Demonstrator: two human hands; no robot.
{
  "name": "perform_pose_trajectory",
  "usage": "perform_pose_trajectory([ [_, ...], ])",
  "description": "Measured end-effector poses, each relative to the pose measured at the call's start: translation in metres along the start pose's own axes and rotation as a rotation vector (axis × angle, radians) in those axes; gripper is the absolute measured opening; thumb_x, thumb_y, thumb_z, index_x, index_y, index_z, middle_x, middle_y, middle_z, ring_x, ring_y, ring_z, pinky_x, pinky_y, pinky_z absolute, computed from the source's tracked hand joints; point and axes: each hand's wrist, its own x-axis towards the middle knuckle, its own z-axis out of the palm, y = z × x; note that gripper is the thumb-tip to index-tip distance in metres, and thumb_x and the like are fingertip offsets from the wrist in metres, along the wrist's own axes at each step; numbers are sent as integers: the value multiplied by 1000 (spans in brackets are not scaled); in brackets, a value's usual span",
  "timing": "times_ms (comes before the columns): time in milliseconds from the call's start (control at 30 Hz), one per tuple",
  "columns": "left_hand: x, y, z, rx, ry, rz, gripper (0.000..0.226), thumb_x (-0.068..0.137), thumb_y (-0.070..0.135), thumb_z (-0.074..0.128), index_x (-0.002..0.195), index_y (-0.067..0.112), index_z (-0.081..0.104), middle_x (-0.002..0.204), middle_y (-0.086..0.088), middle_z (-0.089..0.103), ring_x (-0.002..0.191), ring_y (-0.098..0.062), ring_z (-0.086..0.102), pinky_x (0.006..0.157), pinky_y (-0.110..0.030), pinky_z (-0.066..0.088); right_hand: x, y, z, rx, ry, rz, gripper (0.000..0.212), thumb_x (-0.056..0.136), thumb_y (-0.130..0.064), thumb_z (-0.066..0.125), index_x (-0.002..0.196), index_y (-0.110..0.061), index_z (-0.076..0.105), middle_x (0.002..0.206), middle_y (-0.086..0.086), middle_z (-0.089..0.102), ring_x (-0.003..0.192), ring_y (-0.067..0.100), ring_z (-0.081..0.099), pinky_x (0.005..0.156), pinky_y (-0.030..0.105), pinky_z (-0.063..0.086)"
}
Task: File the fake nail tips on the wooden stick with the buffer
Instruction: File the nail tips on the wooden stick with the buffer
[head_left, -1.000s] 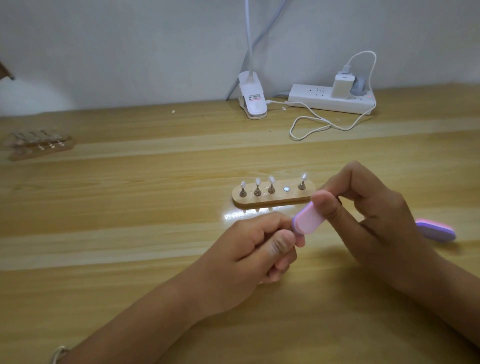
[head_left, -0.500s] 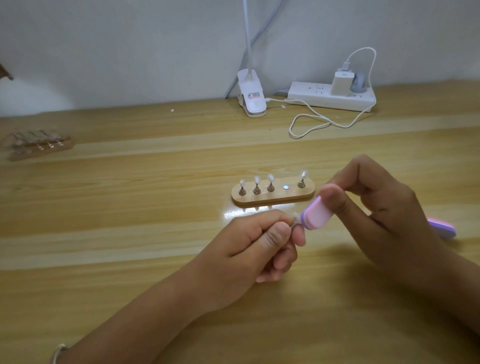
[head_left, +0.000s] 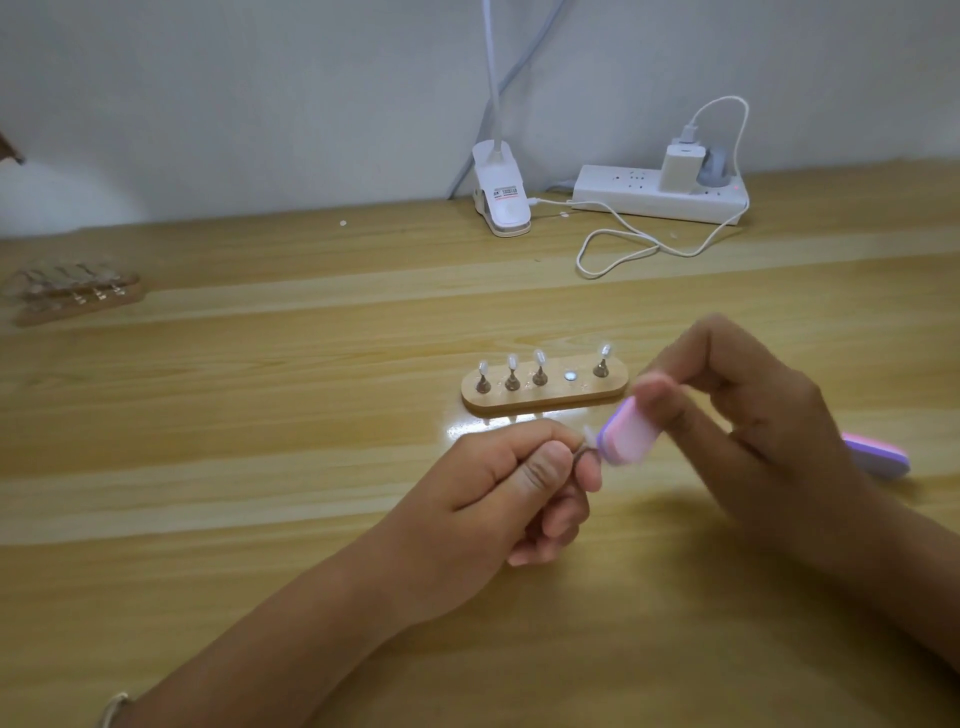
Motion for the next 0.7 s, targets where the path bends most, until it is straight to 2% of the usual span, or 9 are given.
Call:
perform_pose_trajectory([
  [100,0,0,0,21,14,-2,26,100,16,39,85,17,60,65,4,49,58,-15,42,50,-19,35,7,2,-8,128,122,122,30,100,-24,56,84,1,52,84,-5,76,62,-2,63,60,7,39],
  [167,1,0,-1,138,64,36,22,98,14,44,86,13,62,68,5,56,58,-9,47,53,-17,38,4,0,-2,224,126,135,26,97,-24,58,83,-3,51,82,-2,77,62,-2,63,60,7,42],
  [233,1,0,-2,299,119,113,17,95,11,51,89,10,67,71,13,62,57,-1,50,55,-14,39,-2,-5,9,261,58,122,27,94,-32,57,82,-9,52,75,-1,72,63,1,62,63,9,44],
  [300,1,0,-2,403,175,169,14,92,9,58,92,10,72,68,18,62,56,3,50,55,-12,38,-5,-6,14,197,-11,103,27,93,-35,56,81,-11,53,72,-2,65,63,2,57,64,9,42],
  [367,1,0,-3,459,250,199,13,89,6,63,93,7,75,71,17,66,58,4,53,56,-10,39,-3,-3,13,155,-1,111,29,93,-36,56,79,-10,53,70,-4,61,61,0,53,62,8,39],
  [467,1,-2,-3,534,309,232,13,86,5,69,94,10,78,76,12,69,63,-4,57,56,-17,42,-3,0,15,142,11,101,32,96,-36,62,79,-11,52,68,-8,59,58,2,50,58,10,36],
  [567,1,-1,-3,593,307,256,17,85,6,69,95,15,78,83,10,72,71,-15,64,59,-30,50,-7,-2,19,52,-49,54,24,97,-37,56,82,-18,52,73,-1,61,65,12,55,61,25,44],
  [600,1,-1,-2,599,312,249,16,86,6,69,95,15,78,83,10,72,72,-16,64,60,-32,51,-7,0,18,34,-47,65,25,97,-38,58,81,-19,52,73,-1,61,65,12,56,61,26,44],
  [700,1,-2,-2,600,340,226,15,86,8,70,96,16,79,84,13,72,72,-15,65,60,-34,51,-4,3,16,67,11,147,25,95,-34,60,77,-21,50,66,-11,60,57,2,54,53,14,37],
])
